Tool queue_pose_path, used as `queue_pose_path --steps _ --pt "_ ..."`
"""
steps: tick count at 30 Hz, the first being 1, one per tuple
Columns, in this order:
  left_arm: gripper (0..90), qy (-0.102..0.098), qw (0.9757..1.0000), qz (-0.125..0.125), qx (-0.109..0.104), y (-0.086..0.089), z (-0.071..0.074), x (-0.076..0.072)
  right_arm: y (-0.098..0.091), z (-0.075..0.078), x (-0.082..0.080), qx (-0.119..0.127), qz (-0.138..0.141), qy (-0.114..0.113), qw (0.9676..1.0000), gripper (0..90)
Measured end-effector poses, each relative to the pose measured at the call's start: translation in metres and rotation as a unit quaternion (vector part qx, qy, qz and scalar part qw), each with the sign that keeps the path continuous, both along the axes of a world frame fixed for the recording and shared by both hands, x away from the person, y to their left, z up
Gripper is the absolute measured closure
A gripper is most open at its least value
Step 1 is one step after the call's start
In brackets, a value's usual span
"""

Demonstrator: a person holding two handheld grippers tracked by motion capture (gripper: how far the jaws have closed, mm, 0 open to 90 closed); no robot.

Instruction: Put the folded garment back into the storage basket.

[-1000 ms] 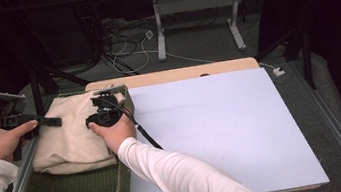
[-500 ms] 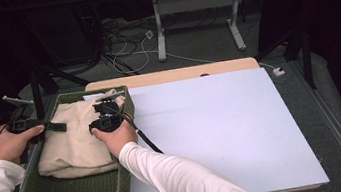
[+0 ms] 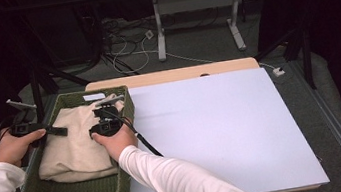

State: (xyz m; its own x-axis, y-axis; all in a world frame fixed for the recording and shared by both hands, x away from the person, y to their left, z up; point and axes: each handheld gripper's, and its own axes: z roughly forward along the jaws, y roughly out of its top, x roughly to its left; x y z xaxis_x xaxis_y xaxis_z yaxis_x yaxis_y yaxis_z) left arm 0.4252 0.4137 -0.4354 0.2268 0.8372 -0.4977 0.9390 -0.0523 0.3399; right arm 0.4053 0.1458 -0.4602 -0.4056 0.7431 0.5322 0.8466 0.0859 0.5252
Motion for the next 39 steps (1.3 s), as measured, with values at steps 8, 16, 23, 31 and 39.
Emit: queue_pose_path --steps 8,16,23,31,39 --pt "59.4 0.004 1.0000 0.003 0.005 0.000 -0.005 0.000 0.004 -0.006 -0.002 -0.006 0.005 0.008 0.9999 63.6" --pt "59.1 0.003 1.0000 0.004 0.003 -0.001 -0.005 0.000 0.004 -0.007 -0.001 -0.013 0.006 0.001 0.9999 62.9" --pt "59.1 -0.006 1.0000 0.000 0.003 -0.007 0.004 -0.001 0.010 0.016 -0.005 -0.092 0.026 -0.034 0.9948 58.5" --pt "48.7 -0.024 0.9958 -0.010 0.087 -0.014 -0.003 0.002 0.010 0.011 -0.006 -0.126 0.037 -0.038 0.9907 43.9" --pt "33.4 -0.122 0.9862 0.002 0.112 -0.022 0.016 0.001 0.002 0.024 -0.012 -0.138 0.056 -0.157 0.9763 42.1"
